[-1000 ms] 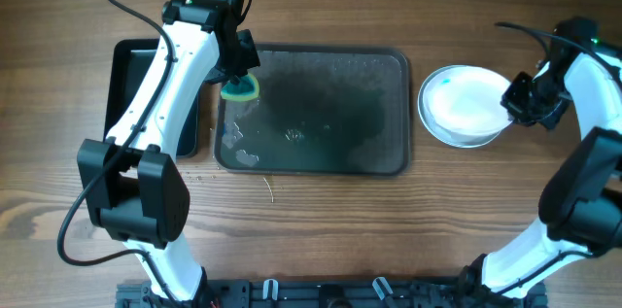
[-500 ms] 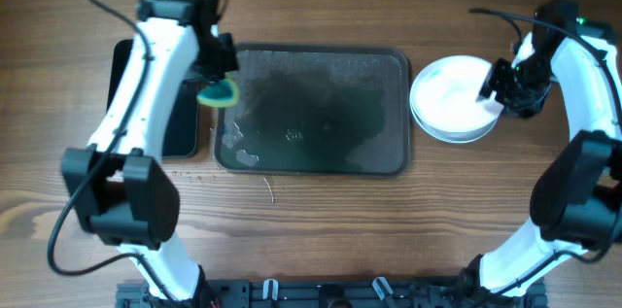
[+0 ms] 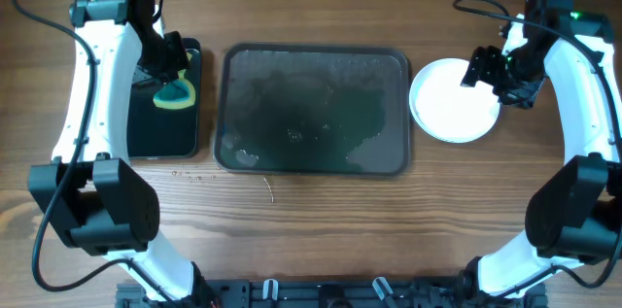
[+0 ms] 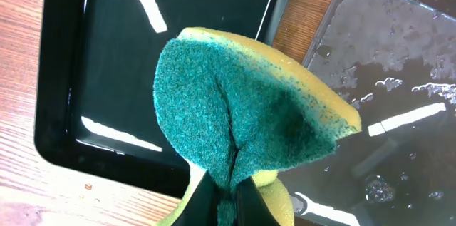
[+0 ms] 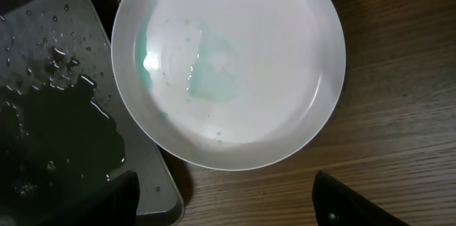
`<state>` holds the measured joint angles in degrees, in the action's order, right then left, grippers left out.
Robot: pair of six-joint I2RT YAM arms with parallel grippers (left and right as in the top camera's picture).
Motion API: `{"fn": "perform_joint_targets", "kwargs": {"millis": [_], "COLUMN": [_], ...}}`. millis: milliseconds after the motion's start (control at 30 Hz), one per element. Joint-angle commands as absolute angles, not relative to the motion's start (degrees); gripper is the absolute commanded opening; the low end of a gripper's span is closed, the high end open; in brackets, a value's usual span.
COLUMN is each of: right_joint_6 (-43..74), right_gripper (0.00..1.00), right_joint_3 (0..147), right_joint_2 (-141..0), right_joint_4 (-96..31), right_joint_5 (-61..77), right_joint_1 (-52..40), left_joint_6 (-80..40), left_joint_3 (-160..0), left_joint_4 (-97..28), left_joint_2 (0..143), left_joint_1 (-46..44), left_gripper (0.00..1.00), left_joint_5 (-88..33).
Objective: Clean dirty plates on tray and stack at the side
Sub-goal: 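Move the sponge left and drop it into the small black tray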
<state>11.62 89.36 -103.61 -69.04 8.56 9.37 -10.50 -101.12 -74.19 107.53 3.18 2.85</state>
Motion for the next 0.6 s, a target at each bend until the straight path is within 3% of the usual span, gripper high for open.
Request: {"fn": "perform_joint_targets", "kwargs": {"millis": [0,567], "right_joint_6": [10.5,9.0], "right_gripper": [0.78,0.79], "right_joint_3": [90.1,89.9], "right_joint_2": [-102.9,-102.9], "right_joint_4": [-69.1,-68.6], "right_joint_5": [8.4,8.5], "right_joint_1": [9.4,9.2], "left_joint_6": [-6.9,9.9], "left_joint_3": [-102.2,-91.6], "left_joint_4": [-72.4,-57.5], "left_joint_2": [106.8,118.1], "left_joint_1": [3.9,10.3], "left_gripper": [0.04,0.04], "left_joint_5": [4.1,5.2]}}
